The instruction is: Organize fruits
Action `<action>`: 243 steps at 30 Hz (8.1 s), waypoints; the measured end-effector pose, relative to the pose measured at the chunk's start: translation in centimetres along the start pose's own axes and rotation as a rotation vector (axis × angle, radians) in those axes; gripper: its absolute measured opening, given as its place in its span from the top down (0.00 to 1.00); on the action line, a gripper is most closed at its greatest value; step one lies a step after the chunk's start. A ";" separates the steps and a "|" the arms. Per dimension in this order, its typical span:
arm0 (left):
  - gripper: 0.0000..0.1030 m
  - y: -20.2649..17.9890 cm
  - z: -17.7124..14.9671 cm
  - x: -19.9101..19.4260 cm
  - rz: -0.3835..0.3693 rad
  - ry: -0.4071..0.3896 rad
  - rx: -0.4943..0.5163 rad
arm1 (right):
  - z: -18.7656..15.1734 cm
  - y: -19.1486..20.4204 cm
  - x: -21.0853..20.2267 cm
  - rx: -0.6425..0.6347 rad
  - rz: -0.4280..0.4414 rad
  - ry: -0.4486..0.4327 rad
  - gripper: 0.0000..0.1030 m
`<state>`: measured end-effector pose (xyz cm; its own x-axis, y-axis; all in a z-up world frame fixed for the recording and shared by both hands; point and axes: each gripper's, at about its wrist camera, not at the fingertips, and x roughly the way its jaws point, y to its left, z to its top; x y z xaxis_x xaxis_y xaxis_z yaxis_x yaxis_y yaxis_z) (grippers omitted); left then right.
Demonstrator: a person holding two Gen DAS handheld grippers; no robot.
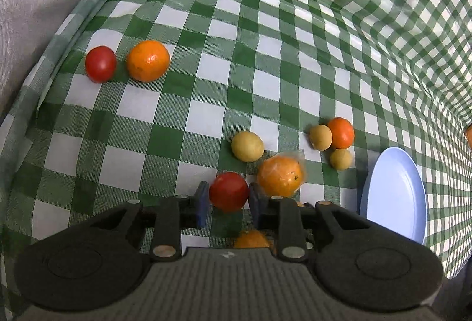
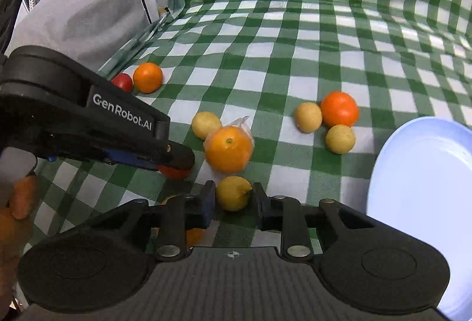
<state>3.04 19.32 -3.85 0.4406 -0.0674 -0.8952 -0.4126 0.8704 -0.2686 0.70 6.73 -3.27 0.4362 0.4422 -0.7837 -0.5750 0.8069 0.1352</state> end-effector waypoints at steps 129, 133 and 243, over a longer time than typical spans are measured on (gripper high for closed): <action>0.92 -5.6 3.9 -3.8 -0.121 -0.299 0.209 | 0.4 -13.5 -9.5 0.210 -0.241 -0.243 0.74; 0.92 -1.8 6.1 -4.2 -0.063 -0.294 0.099 | 0.9 -11.7 -8.7 0.196 -0.189 -0.246 0.77; 0.71 -9.9 2.3 -4.4 0.029 -0.228 0.300 | 1.1 -7.1 -9.9 0.061 -0.133 -0.212 0.63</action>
<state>7.02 12.13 3.53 0.6124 0.0400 -0.7895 -0.1903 0.9768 -0.0981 1.19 -2.99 4.21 0.6443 0.3976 -0.6533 -0.4626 0.8829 0.0811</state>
